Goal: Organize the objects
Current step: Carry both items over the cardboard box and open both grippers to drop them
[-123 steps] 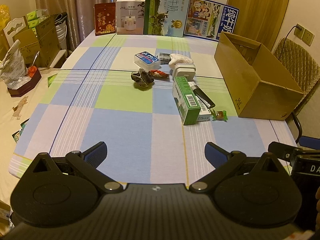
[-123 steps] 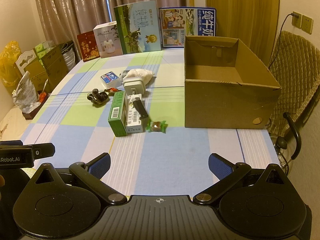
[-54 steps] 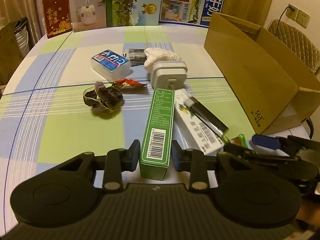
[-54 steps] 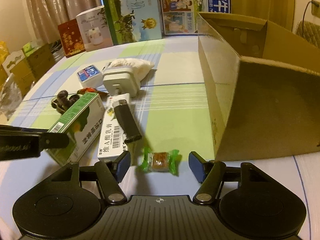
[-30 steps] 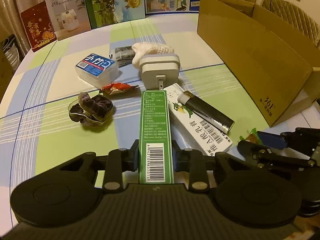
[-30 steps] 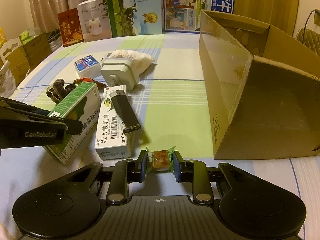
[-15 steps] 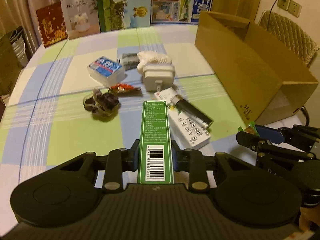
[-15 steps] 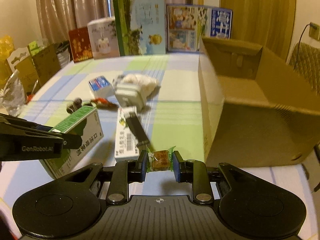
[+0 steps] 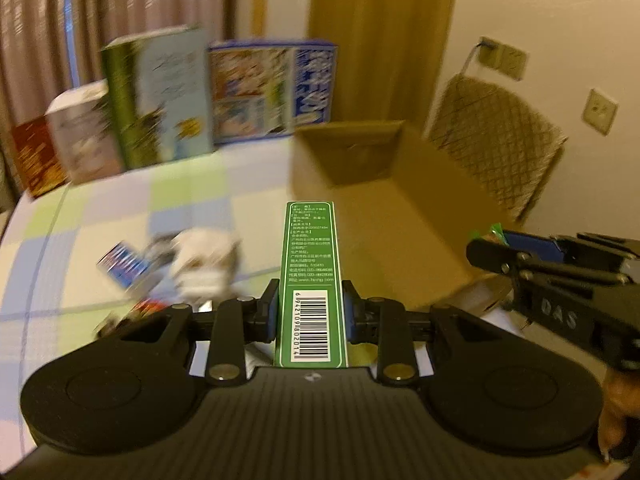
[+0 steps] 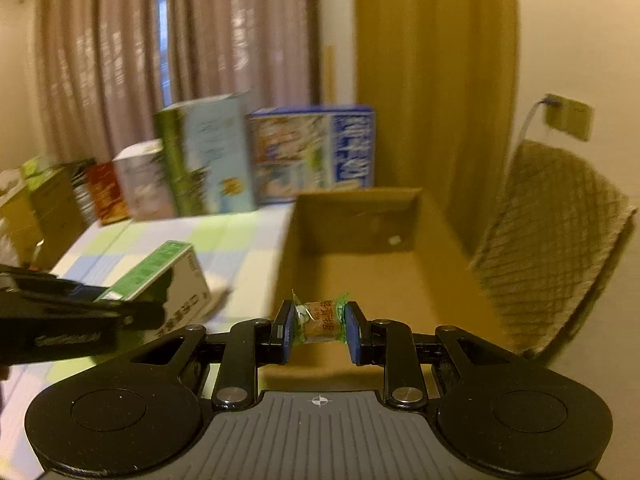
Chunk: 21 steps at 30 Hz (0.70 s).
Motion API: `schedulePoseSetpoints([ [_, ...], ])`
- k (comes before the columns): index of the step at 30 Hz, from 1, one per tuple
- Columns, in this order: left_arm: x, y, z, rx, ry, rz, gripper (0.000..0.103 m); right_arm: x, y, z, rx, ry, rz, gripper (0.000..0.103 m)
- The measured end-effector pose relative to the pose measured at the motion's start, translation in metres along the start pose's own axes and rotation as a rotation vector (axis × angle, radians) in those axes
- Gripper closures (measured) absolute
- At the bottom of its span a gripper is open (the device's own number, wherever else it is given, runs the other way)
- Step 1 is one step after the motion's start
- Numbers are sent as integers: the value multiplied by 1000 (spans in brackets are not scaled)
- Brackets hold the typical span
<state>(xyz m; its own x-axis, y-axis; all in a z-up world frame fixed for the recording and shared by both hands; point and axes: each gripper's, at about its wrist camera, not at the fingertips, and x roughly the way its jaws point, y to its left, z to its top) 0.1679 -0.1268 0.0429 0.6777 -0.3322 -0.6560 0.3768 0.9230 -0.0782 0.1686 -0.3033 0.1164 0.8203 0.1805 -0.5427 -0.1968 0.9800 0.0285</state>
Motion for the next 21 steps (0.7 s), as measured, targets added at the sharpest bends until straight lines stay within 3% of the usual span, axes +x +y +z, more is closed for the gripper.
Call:
schedulePoseSetpoints([
  [6,35,-40,33,21,-5,-77,78,31,-54,13,60,46,-30,80],
  [13,78,-64,47,28,26,-122,78,49,-89,6,106,82,-43,80],
  [15,86,-66,51,15,20,-131,76,56,-95,4,116,91,-43,80],
  [17,89,-64,54,3,-1,-121,68,59,-98,2,124,96,-38,80],
  [21,81,-53,58,-22,-27,-111,67,66,-98,1,130,107,-15,80],
])
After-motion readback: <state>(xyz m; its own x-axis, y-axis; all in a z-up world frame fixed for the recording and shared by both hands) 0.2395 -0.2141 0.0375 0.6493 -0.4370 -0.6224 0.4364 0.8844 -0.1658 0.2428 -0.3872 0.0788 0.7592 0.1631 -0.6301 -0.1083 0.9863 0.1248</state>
